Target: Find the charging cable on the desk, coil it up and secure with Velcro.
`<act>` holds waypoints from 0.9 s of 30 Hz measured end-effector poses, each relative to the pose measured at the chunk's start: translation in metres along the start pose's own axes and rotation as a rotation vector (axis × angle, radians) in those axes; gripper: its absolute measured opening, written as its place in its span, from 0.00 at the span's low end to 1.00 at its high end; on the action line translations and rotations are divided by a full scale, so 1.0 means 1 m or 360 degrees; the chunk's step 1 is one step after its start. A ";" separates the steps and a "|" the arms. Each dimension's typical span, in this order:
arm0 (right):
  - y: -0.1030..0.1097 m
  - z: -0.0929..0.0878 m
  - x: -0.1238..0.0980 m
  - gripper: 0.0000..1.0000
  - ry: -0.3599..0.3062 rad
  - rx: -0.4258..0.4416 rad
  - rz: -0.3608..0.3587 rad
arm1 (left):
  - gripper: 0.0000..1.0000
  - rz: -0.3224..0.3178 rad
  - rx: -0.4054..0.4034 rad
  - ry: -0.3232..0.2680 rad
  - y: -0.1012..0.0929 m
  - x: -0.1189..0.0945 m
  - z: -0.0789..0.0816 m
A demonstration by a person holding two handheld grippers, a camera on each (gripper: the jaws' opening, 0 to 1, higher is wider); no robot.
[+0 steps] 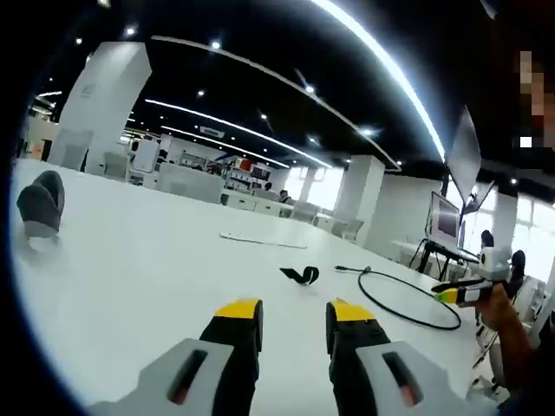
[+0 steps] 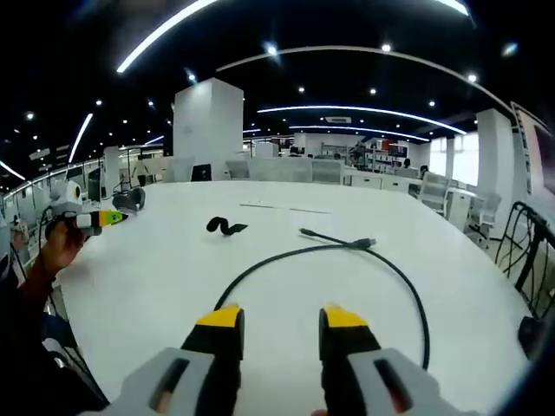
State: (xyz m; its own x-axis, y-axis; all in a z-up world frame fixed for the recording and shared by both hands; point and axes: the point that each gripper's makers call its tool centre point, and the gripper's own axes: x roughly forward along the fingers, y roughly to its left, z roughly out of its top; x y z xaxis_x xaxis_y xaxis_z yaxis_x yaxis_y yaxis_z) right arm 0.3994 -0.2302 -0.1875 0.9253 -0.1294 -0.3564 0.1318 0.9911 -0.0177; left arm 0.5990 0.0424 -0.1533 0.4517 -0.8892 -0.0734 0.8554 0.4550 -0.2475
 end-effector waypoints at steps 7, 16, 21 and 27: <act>-0.001 -0.012 -0.007 0.34 0.0056 0.0074 -0.0032 | 0.34 0.0038 0.0021 0.0034 -0.001 -0.012 -0.004; -0.001 -0.017 -0.009 0.33 0.0098 0.0097 -0.0051 | 0.33 0.0064 -0.0060 0.0069 0.004 -0.013 -0.016; -0.002 -0.019 -0.006 0.32 0.0101 0.0092 -0.0046 | 0.33 0.0084 -0.0033 0.0067 0.004 -0.011 -0.017; -0.004 -0.017 0.000 0.31 0.0080 0.0090 -0.0059 | 0.33 0.0072 -0.0003 0.0089 -0.005 -0.006 -0.019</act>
State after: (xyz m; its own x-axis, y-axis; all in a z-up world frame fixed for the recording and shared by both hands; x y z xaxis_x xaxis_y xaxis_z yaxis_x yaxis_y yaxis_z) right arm 0.3927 -0.2340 -0.2032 0.9005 -0.1631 -0.4030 0.1871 0.9821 0.0205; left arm 0.5872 0.0440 -0.1696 0.4752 -0.8689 -0.1383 0.8338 0.4949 -0.2446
